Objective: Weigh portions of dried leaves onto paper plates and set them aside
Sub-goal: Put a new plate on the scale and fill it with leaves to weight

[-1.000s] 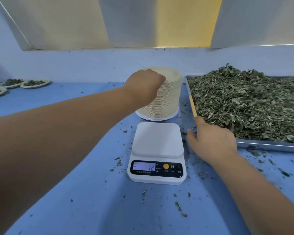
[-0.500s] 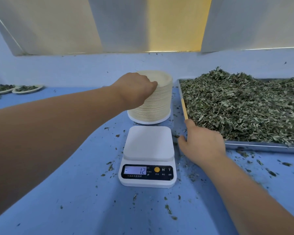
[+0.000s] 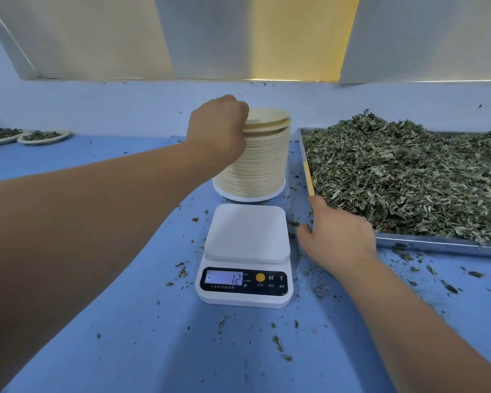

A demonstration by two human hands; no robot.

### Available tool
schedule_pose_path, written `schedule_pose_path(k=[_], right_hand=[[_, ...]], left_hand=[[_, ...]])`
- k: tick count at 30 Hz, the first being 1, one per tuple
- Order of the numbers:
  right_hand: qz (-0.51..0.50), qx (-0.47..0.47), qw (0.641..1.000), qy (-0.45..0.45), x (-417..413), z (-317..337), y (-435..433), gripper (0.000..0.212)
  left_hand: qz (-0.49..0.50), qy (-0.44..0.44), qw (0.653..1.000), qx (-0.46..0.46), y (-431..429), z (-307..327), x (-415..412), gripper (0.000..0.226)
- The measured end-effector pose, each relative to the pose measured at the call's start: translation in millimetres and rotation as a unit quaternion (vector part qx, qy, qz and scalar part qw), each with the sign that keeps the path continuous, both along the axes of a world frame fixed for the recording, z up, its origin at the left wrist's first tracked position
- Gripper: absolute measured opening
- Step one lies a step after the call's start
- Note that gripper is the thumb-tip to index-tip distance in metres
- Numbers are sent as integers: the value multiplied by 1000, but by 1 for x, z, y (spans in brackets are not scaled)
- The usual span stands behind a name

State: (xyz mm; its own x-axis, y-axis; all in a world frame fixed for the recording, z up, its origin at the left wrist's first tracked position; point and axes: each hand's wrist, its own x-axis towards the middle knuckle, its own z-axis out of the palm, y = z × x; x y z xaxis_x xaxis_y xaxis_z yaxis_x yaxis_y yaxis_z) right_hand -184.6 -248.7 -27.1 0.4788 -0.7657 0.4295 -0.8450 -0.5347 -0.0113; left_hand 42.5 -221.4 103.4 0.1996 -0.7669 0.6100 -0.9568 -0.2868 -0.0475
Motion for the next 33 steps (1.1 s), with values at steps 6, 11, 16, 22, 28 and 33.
schedule_pose_path(k=[6, 11, 16, 22, 28, 33], right_hand=[[-5, -4, 1000, 2, 1, 0, 0, 40], [-9, -8, 1000, 2, 1, 0, 0, 38], [-9, -13, 1000, 1, 0, -1, 0, 38], [-12, -12, 1000, 0, 1, -2, -1, 41], [-19, -3, 1000, 2, 2, 0, 0, 41], [-9, -3, 1000, -1, 1, -1, 3, 28]], left_hand=[[-16, 159, 985, -61, 7, -5, 8, 40], [-46, 192, 977, -79, 8, -6, 11, 44], [-51, 218, 968, -113, 6, -4, 14, 35], [-148, 239, 943, -175, 25, -24, 20, 26], [-172, 272, 918, -234, 57, -57, 12, 29], [-166, 311, 907, -231, 92, -101, 7, 26]])
